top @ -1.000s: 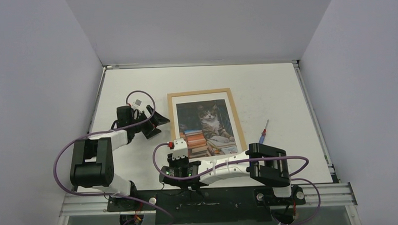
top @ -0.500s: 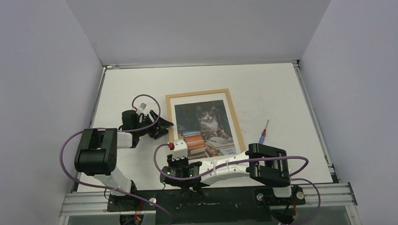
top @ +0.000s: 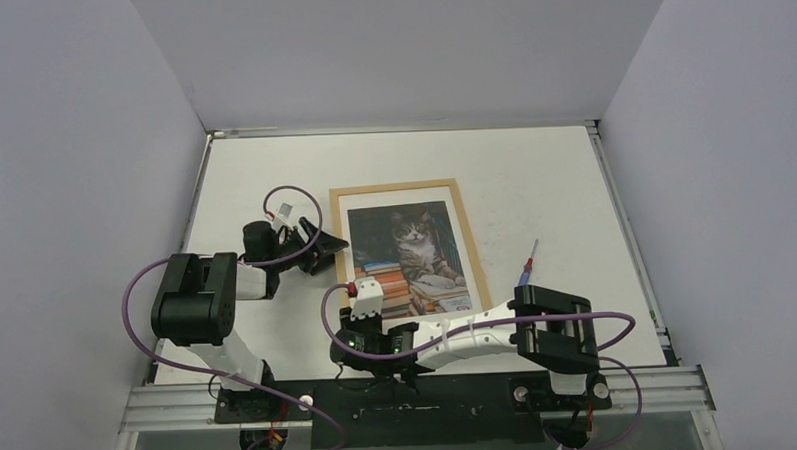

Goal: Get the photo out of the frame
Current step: Turn over the photo frame at the center of the board.

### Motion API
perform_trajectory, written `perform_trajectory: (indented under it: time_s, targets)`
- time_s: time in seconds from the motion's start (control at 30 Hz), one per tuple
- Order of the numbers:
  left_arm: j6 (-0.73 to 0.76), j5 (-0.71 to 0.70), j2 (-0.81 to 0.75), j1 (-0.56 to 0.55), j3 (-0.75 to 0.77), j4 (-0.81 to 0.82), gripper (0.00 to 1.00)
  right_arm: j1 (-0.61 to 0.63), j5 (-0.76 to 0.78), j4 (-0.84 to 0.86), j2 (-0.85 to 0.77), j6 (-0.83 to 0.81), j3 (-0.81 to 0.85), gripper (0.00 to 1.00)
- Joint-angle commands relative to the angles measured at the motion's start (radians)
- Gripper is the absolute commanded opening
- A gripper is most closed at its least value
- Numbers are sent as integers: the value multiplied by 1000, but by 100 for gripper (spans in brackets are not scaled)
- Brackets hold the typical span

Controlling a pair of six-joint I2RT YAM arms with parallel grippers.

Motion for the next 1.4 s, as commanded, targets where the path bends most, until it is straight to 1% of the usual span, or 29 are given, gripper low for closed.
perform_trajectory:
  time_s: [0.0,0.3,0.37,0.4,0.53,0.6,0.67,0.7,0.73,0.9,1.1,1.37]
  targets:
    - [3,21,-9,3,4,79,63,-2,11,133,-98,8,-5,3]
    - [0,12,-3,2,-12,90,64,-3,3,190,-147,-1,-44,4]
    - [-3,12,-3,2,-12,92,64,-4,8,162,-141,3,-37,4]
    - [-3,11,-3,1,-13,94,64,-4,15,119,-135,14,-26,5]
    - [-2,13,-8,2,-11,88,60,-5,59,-88,-84,75,68,16]
    - [-6,13,-14,2,-8,86,58,-6,88,-214,-38,108,131,23]
    - [-3,14,-22,2,-5,76,57,-4,94,-287,4,107,185,34]
    - [-1,14,-26,2,-5,69,57,-4,95,-306,22,100,208,37]
    - [0,14,-29,1,-2,65,57,-3,92,-317,37,92,226,38]
    - [0,15,-40,1,0,57,54,-4,92,-394,116,84,317,40]
    - [-8,15,-41,0,-1,56,52,-2,136,-563,197,106,440,39]
    - [-13,26,-49,0,7,58,48,-3,144,-600,233,127,469,39]
